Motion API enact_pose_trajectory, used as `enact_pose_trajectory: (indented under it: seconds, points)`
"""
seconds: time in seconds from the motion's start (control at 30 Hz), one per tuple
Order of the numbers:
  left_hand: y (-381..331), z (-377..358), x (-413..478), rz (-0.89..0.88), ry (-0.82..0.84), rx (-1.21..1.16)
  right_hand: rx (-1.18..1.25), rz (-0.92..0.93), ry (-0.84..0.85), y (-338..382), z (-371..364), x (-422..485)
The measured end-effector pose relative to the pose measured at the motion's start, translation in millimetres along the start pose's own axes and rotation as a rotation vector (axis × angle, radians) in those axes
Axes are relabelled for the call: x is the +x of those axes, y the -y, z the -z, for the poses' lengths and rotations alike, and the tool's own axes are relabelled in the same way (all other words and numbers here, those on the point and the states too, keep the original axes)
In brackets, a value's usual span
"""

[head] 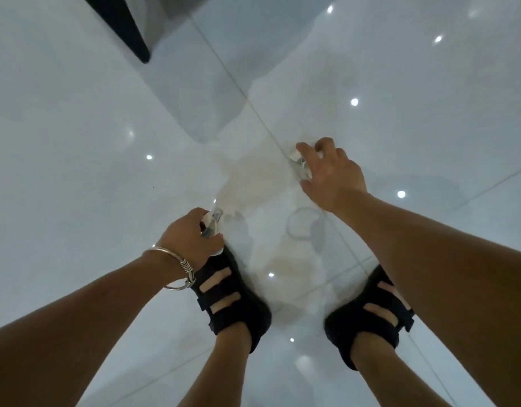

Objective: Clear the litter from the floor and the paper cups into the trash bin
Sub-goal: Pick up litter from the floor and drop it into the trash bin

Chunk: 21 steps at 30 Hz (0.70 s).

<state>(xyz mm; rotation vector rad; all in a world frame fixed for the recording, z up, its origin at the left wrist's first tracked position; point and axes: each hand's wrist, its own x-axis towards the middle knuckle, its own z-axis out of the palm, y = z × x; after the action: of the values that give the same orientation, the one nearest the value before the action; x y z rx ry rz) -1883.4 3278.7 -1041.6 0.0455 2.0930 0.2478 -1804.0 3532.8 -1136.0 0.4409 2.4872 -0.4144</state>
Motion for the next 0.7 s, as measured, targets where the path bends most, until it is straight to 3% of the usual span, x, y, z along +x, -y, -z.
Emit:
enact_pose_trajectory:
  seconds: [0.27,0.47,0.7]
  points:
    - [4,33,-37,-0.028,-0.030,-0.106,0.077,0.084,0.062,48,33,-58]
    - [-21,114,-108,-0.069,-0.122,-0.268,0.074,0.243,-0.011,105,166,-106]
    - [-6,222,-252,-0.066,-0.259,-0.415,-0.085,0.510,-0.035,216,332,-158]
